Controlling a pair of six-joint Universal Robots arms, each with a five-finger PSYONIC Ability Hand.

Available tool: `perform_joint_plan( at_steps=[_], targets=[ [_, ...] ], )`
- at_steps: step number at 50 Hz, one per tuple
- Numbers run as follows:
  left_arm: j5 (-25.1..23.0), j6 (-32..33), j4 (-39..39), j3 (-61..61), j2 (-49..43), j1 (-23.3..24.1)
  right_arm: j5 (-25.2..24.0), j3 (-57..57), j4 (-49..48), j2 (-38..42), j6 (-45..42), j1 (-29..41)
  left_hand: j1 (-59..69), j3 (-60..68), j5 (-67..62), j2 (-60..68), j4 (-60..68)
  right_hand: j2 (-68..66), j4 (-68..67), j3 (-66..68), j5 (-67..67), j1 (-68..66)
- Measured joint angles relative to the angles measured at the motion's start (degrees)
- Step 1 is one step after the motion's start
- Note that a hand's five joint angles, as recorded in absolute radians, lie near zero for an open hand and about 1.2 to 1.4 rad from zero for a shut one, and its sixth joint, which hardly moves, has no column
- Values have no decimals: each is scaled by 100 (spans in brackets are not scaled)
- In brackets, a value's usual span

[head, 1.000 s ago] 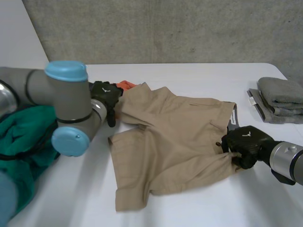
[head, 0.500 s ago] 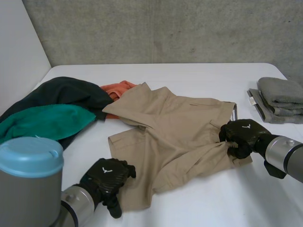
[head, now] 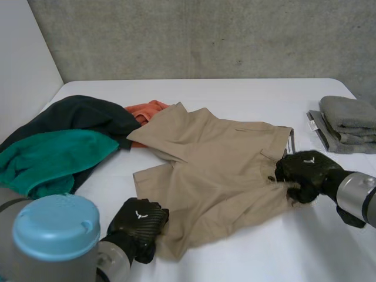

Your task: Fold the laundry.

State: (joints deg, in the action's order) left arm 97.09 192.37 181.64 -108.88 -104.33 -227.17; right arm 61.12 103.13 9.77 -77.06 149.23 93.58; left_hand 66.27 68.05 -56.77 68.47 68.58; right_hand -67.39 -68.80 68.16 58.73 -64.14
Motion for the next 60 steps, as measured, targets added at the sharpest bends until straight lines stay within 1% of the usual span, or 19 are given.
perform_joint_plan(
  at_steps=[2,5,6,7,8,10,13,21,29,37,43,45,46,47,48,49,51,55,60],
  targets=[
    [-3,53,-113,-72,165,27,32,72,276,-111,-381,-31,0,0,1,0,0,0,0,0,0,0],
    [-54,263,-578,-280,580,79,199,359,1158,-384,-1769,-253,0,0,0,0,0,0,0,0,0,0],
    [-54,263,-578,-280,580,79,199,359,1158,-384,-1769,-253,0,0,0,0,0,0,0,0,0,0],
    [-90,398,-893,-384,760,104,322,547,1707,-531,-2705,-438,0,0,0,0,0,0,0,0,0,0],
    [-108,474,-1076,-427,839,118,382,640,1977,-598,-3170,-536,0,0,1,0,1,-11,0,1,0,0],
    [-133,599,-1386,-475,928,138,463,761,2342,-687,-3805,-679,0,0,0,0,1,-44,0,17,0,0],
    [-139,737,-1706,-412,913,134,506,793,2586,-737,-4171,-768,0,0,0,0,2,-46,0,17,0,0],
    [6,816,-1585,377,429,-34,399,248,2142,-484,-3319,-525,0,0,0,12,3,-46,0,17,1,0],
    [57,806,-635,1853,-392,-262,438,-708,904,-2,-1694,-243,0,12,-29,13,6,-46,0,17,0,0],
    [-141,1075,791,4109,-1927,-486,1230,-1473,-985,616,-906,61,0,39,-29,19,26,-46,0,21,0,0],
    [-351,1365,1149,5844,-3220,-538,1801,-2080,-2275,1431,-679,296,0,40,-29,19,27,188,259,-229,-255,208],
    [-453,1392,1168,6399,-3649,-541,1947,-2322,-2582,1764,-616,363,-629,-679,552,-705,-626,1739,1778,-1740,-1794,1692],
    [-511,1384,1162,6653,-3848,-540,2036,-2475,-2722,1962,-579,398,-1636,-1599,1408,-1650,-1529,2930,2919,-2881,-2973,2881],
    [-583,1359,1142,6930,-4063,-537,2135,-2628,-2829,2150,-542,427,-3030,-2787,2608,-2859,-2742,3402,3262,-3338,-3333,3234],
    [-639,1328,1115,7128,-4217,-533,2230,-2771,-2903,2319,-505,451,-3588,-3142,3086,-3337,-3224,4666,4632,-4587,-4730,4516],
    [-685,1286,1071,7297,-4348,-528,2337,-2896,-2942,2448,-462,470,-5102,-4707,4554,-4792,-4738,5198,5227,-5170,-5274,4956],
    [-745,1187,963,7526,-4521,-512,2543,-3097,-2950,2616,-354,494,-5562,-5425,5286,-5483,-5530,5502,5594,-5573,-5595,5115],
    [-747,961,704,7587,-4530,-501,2823,-3310,-2772,2610,-23,501,-5563,-5581,5397,-5653,-5690,5511,5652,-5607,-5601,5115],
    [-670,754,524,6831,-3933,-541,2601,-3152,-2179,2074,352,423,-5563,-5581,5397,-5653,-5690,5511,5652,-5607,-5601,5115]
  ],
)
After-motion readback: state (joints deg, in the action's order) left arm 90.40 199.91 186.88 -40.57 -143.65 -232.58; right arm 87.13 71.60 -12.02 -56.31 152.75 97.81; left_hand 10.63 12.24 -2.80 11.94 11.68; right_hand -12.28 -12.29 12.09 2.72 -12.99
